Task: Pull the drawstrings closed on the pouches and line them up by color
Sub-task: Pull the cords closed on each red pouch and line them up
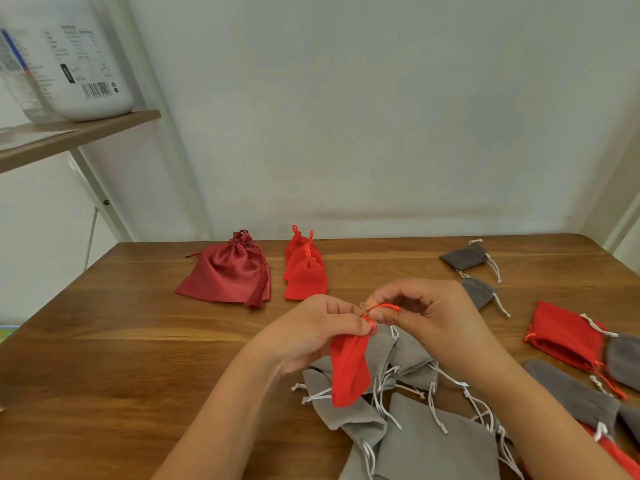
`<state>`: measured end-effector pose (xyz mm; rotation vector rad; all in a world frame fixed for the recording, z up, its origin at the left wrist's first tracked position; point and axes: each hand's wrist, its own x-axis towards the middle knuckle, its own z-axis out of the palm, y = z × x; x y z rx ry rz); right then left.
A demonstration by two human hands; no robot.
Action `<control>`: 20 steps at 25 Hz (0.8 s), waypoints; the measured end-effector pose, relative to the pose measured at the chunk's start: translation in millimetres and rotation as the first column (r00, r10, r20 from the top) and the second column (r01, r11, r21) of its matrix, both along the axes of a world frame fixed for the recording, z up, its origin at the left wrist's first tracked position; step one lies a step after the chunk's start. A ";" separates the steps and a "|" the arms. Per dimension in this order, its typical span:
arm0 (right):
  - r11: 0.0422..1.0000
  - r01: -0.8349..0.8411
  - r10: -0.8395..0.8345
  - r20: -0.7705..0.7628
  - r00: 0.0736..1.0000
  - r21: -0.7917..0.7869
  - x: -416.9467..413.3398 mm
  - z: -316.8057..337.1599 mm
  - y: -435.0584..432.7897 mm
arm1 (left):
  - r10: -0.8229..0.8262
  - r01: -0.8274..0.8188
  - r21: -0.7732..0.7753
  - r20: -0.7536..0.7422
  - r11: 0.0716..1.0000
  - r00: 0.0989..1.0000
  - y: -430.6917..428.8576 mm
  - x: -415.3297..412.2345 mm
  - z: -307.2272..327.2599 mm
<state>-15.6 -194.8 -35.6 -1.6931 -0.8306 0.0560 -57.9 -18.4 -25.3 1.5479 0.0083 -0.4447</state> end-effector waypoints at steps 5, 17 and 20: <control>0.998 0.008 -0.006 -0.049 0.999 0.055 1.5 -2.4 1.1 | 0.078 -0.099 -0.195 -0.116 0.976 0.990 -3.9 3.1 -4.3; 0.904 0.016 0.208 -0.473 0.856 0.427 5.0 2.3 4.9 | 0.122 -0.135 -0.543 -0.062 0.828 0.991 7.5 7.9 -8.8; 0.983 0.055 0.043 -0.507 0.861 0.177 5.3 -2.9 6.0 | 0.228 -0.206 -0.529 -0.026 0.823 0.973 2.9 6.9 -4.2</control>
